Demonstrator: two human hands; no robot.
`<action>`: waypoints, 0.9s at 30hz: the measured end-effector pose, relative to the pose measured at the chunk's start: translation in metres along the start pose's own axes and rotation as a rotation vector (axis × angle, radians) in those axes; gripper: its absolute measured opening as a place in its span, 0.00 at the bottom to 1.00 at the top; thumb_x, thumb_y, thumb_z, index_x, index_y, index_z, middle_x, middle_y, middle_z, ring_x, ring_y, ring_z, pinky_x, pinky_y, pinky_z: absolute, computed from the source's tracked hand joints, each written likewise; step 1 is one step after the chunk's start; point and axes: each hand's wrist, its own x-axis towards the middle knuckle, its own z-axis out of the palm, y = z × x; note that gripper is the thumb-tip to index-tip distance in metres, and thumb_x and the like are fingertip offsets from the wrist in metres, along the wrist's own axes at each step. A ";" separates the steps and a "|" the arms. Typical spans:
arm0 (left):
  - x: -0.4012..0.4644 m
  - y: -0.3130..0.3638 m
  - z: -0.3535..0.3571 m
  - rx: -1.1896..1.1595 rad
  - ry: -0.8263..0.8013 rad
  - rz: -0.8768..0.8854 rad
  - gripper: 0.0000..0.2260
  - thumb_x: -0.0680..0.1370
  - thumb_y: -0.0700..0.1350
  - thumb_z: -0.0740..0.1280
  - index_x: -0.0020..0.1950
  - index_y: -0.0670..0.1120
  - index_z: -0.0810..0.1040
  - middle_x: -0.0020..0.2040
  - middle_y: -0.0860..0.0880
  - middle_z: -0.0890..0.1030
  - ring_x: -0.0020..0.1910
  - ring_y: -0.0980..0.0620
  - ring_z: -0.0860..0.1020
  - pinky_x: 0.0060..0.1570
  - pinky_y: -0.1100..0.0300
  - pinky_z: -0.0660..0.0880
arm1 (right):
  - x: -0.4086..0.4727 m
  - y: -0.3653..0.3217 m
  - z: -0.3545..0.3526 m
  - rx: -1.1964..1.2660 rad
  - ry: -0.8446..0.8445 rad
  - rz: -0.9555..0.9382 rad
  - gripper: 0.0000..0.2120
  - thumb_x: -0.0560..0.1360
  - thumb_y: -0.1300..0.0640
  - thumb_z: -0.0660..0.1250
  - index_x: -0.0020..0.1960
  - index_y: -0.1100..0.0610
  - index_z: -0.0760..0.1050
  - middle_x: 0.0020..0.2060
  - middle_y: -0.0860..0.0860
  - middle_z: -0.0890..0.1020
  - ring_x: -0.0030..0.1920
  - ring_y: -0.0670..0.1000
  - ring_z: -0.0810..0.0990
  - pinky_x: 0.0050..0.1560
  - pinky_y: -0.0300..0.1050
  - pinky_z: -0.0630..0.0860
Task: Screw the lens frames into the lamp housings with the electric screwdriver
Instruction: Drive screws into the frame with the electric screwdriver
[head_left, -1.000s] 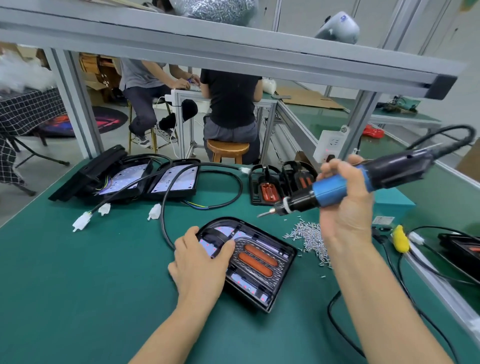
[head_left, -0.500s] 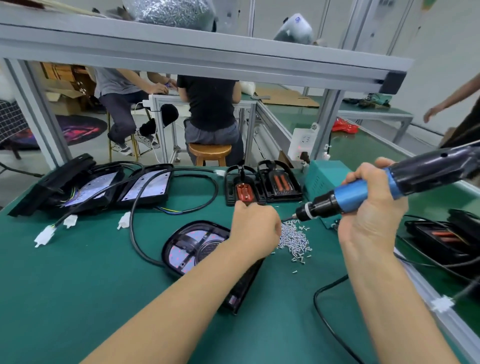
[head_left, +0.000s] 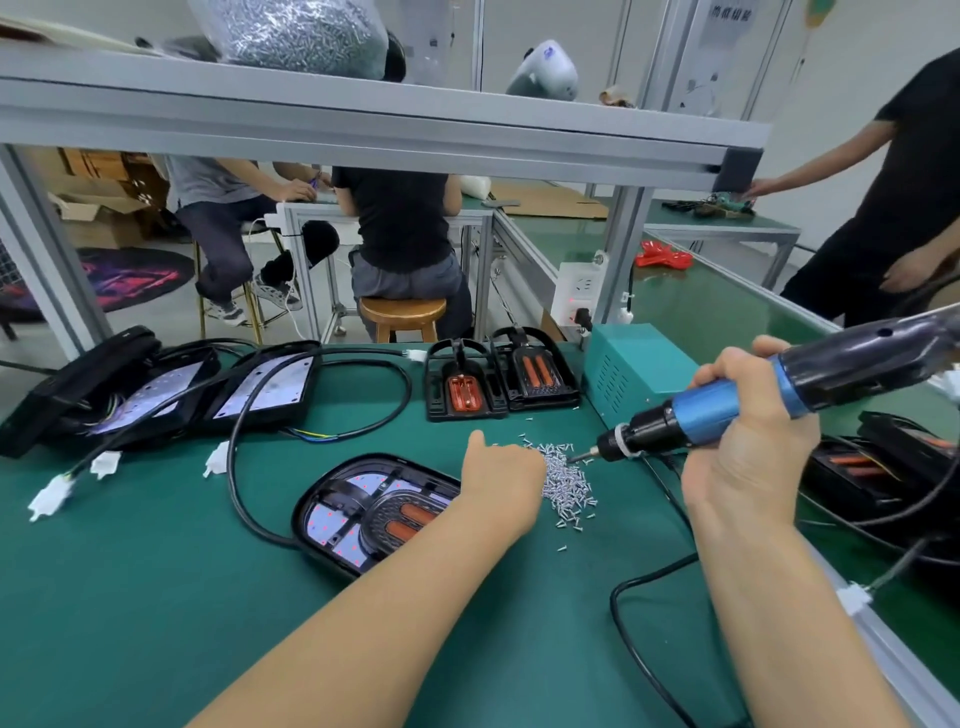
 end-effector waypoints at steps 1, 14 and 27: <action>0.000 0.000 0.001 -0.001 -0.008 0.009 0.16 0.73 0.31 0.59 0.31 0.46 0.59 0.29 0.46 0.69 0.30 0.51 0.66 0.63 0.52 0.60 | 0.000 -0.001 0.000 -0.002 -0.001 -0.001 0.11 0.73 0.70 0.65 0.45 0.54 0.72 0.29 0.47 0.76 0.32 0.48 0.75 0.39 0.42 0.74; -0.060 -0.069 -0.024 -1.579 0.275 -0.205 0.08 0.71 0.36 0.73 0.34 0.47 0.83 0.33 0.50 0.82 0.34 0.55 0.76 0.35 0.65 0.73 | -0.013 -0.009 0.012 0.199 -0.076 0.182 0.10 0.75 0.68 0.62 0.45 0.53 0.71 0.30 0.47 0.74 0.31 0.47 0.74 0.36 0.39 0.73; -0.135 -0.107 -0.004 -1.925 0.282 -0.336 0.06 0.64 0.41 0.72 0.39 0.44 0.86 0.37 0.44 0.83 0.35 0.54 0.80 0.34 0.64 0.77 | -0.078 0.010 0.067 0.359 -0.326 0.404 0.09 0.67 0.63 0.64 0.45 0.52 0.71 0.30 0.46 0.73 0.30 0.45 0.74 0.38 0.37 0.74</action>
